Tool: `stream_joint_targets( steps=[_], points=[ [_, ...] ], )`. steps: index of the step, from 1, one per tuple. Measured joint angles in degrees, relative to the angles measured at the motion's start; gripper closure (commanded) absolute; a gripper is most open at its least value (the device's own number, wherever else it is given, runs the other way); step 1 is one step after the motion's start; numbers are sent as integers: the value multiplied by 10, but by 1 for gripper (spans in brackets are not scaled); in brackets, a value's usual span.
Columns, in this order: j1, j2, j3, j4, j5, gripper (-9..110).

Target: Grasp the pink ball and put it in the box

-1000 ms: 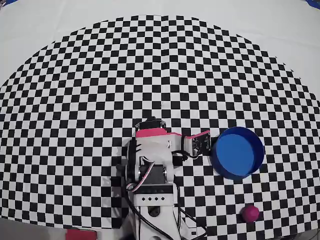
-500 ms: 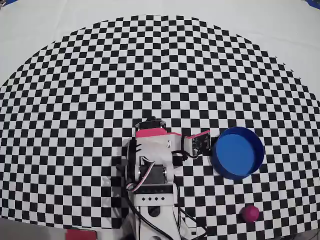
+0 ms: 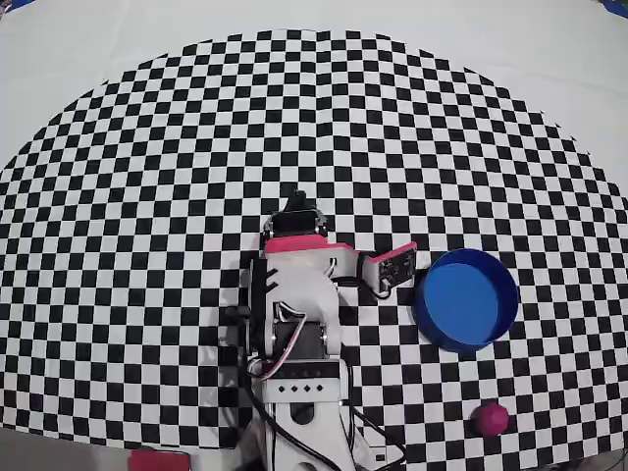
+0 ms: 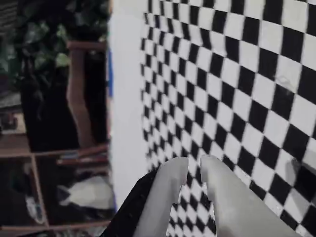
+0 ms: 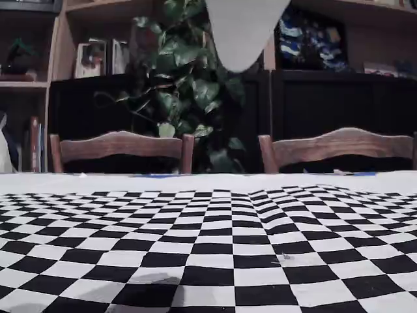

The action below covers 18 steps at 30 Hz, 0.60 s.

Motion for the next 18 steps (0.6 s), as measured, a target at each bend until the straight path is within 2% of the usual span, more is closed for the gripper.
stream_joint_targets(
  steps=[4,8,9,12,18],
  points=[
    [0,-12,0,-100,-3,101],
    [0,-14,0,-147,-4,101],
    [0,-14,0,-153,-17,101],
    [0,-15,0,-161,-71,89],
    [10,-18,0,-161,-219,85]
  ],
)
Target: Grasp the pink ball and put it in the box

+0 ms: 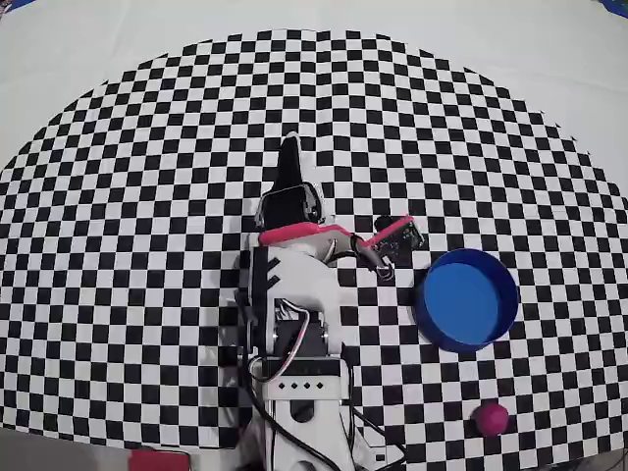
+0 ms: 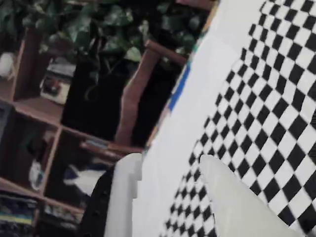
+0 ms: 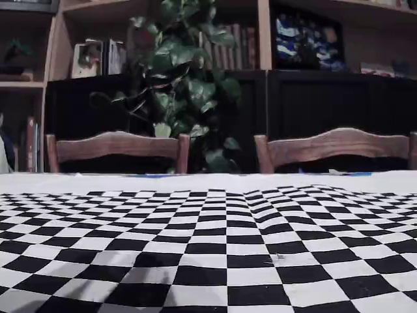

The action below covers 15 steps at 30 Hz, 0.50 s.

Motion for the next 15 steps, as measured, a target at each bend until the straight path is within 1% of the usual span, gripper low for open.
stream_joint_targets(
  steps=[3,10,15],
  points=[
    [1,0,0,0,-89,81],
    [0,-6,0,21,-358,80],
    [0,-6,0,22,-491,80]
  ],
)
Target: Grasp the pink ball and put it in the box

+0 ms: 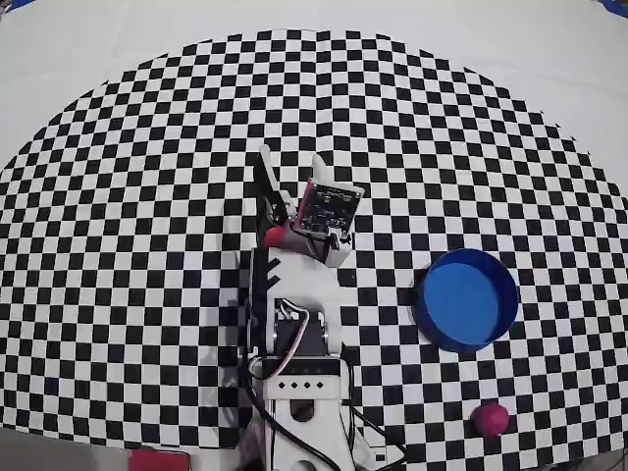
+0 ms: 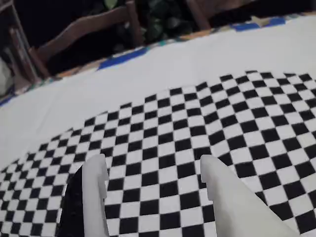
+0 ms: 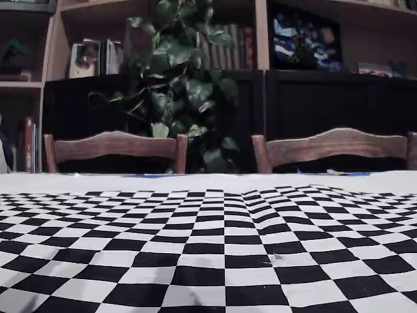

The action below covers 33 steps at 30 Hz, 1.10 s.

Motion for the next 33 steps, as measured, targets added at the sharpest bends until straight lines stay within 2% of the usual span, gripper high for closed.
stream_joint_targets(
  steps=[8,17,33],
  points=[
    [10,0,0,0,-121,80],
    [24,-4,0,0,-128,80],
    [118,-4,0,0,-128,80]
  ],
)
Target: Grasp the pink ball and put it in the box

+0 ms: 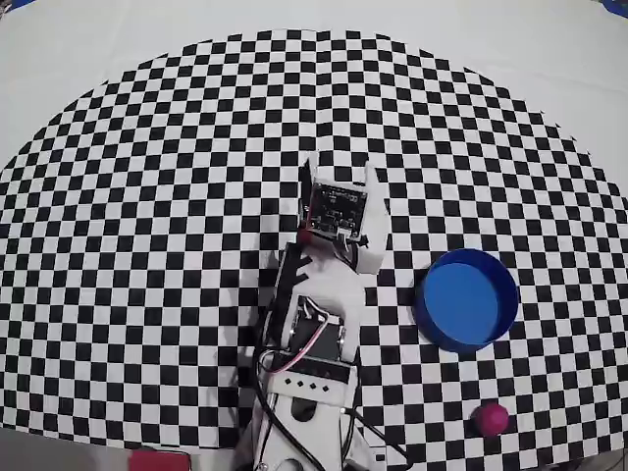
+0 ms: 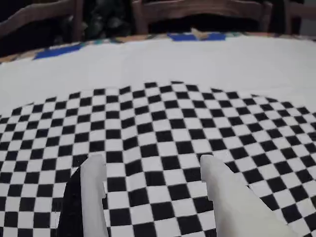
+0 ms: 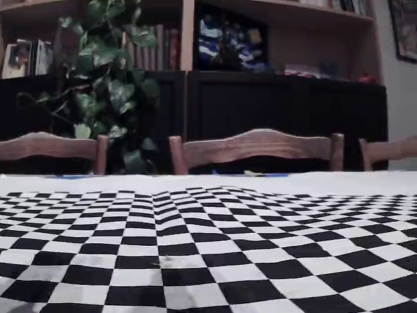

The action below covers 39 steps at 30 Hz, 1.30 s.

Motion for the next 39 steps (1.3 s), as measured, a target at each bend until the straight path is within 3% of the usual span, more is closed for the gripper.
stream_joint_targets(
  steps=[39],
  points=[
    [247,-5,0,-9,-1,77]
  ],
)
